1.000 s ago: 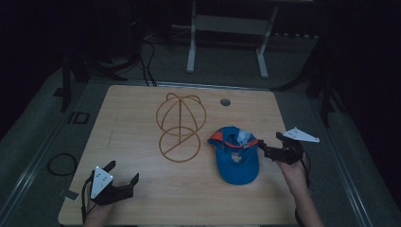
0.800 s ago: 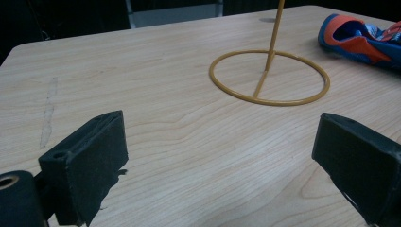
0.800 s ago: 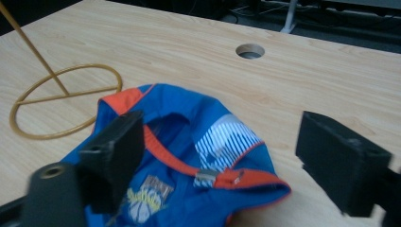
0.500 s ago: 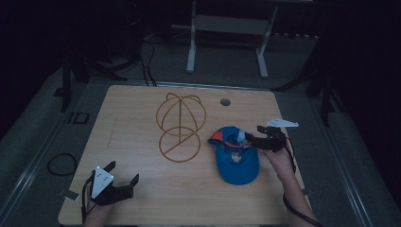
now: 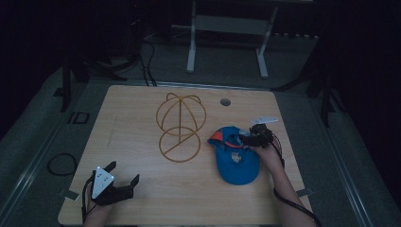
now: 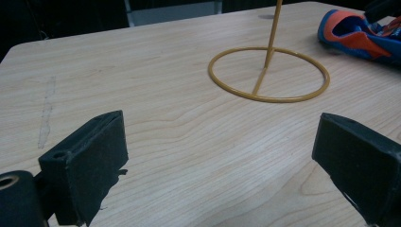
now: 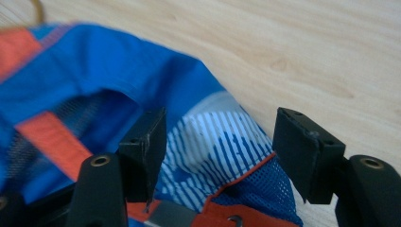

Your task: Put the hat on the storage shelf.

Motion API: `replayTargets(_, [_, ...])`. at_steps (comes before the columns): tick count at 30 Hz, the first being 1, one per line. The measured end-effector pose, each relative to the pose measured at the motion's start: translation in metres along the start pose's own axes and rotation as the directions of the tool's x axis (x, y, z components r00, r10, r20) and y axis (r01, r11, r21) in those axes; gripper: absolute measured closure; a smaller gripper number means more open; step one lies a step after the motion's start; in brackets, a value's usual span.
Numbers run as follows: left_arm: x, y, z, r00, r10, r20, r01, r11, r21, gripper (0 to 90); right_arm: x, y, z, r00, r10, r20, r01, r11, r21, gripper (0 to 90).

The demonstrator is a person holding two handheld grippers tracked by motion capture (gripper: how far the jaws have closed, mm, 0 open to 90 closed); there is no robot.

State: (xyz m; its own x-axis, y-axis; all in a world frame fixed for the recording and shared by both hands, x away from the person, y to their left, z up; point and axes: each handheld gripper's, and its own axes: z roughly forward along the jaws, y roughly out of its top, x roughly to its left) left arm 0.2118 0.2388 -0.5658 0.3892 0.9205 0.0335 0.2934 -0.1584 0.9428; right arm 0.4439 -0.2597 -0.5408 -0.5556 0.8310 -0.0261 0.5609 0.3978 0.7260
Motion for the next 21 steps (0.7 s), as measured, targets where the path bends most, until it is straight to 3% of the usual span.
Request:
replayTargets(6, [0.002,0.000,0.000,0.9999,-0.013,0.006,0.013,0.9999,0.000,4.5,-0.003,-0.002,0.014,0.9998,0.018,0.002,-0.018,0.999,0.049,32.3])
replayTargets(12, [0.003,0.000,-0.001,0.9998,-0.020,0.000,0.020,0.9998,0.001,4.5,0.000,-0.002,0.018,1.0000,-0.007,-0.004,0.008,0.998,0.069,34.6])
replayTargets(17, [0.003,0.000,-0.001,0.9995,-0.031,0.004,0.031,0.9995,0.001,4.5,0.002,-0.004,0.016,0.9991,-0.008,-0.043,0.011,0.998,0.064,53.0])
replayTargets(20, [0.003,0.000,-0.001,0.9995,-0.031,0.005,0.031,0.9995,0.000,4.5,0.007,-0.003,0.015,0.9965,-0.033,-0.076,0.038,0.997,0.066,74.6])
replayTargets(21, [0.003,0.000,-0.001,0.9995,-0.031,0.005,0.031,0.9995,0.000,4.5,0.007,-0.003,0.015,0.9965,-0.033,-0.076,0.038,0.997,0.066,74.6])
